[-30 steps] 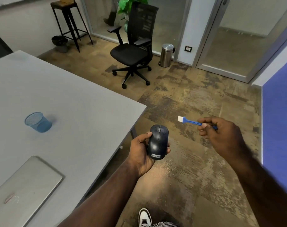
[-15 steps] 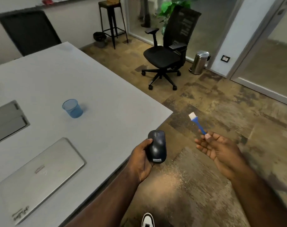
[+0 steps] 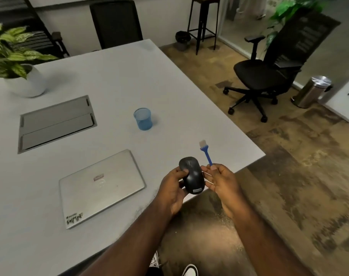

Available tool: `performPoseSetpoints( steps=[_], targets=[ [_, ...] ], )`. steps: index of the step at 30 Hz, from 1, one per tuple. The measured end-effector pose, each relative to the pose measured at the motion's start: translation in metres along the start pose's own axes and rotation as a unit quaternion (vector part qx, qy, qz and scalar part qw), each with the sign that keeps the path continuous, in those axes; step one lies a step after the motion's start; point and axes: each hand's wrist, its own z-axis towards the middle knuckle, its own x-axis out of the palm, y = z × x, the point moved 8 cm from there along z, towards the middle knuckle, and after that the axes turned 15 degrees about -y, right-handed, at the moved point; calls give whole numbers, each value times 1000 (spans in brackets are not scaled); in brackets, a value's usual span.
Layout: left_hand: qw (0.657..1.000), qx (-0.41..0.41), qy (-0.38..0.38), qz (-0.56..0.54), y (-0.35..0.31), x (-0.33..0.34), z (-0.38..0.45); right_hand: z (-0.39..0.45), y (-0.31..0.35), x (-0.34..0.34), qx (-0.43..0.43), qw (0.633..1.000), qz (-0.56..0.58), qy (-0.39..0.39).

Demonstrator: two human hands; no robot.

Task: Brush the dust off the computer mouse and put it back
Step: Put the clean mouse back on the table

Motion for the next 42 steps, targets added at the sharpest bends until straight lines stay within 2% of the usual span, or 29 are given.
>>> performPoseSetpoints(
  steps=[11, 15, 21, 25, 42],
  targets=[
    [997, 19, -1, 70, -35, -35, 87, 61, -33, 91, -28, 992, -124, 4],
    [990, 31, -49, 125, -35, -46, 125, 90, -47, 113, -46, 986, -163, 6],
    [985, 25, -130, 111, -34, -57, 174, 130, -75, 141, -45, 983, -176, 16],
    [977, 42, -170, 120, -34, -64, 199, 152, -90, 154, -41, 982, -183, 13],
    [961, 57, -208, 174, -27, -77, 242, 187, -126, 178, -91, 966, -242, 11]
  ],
)
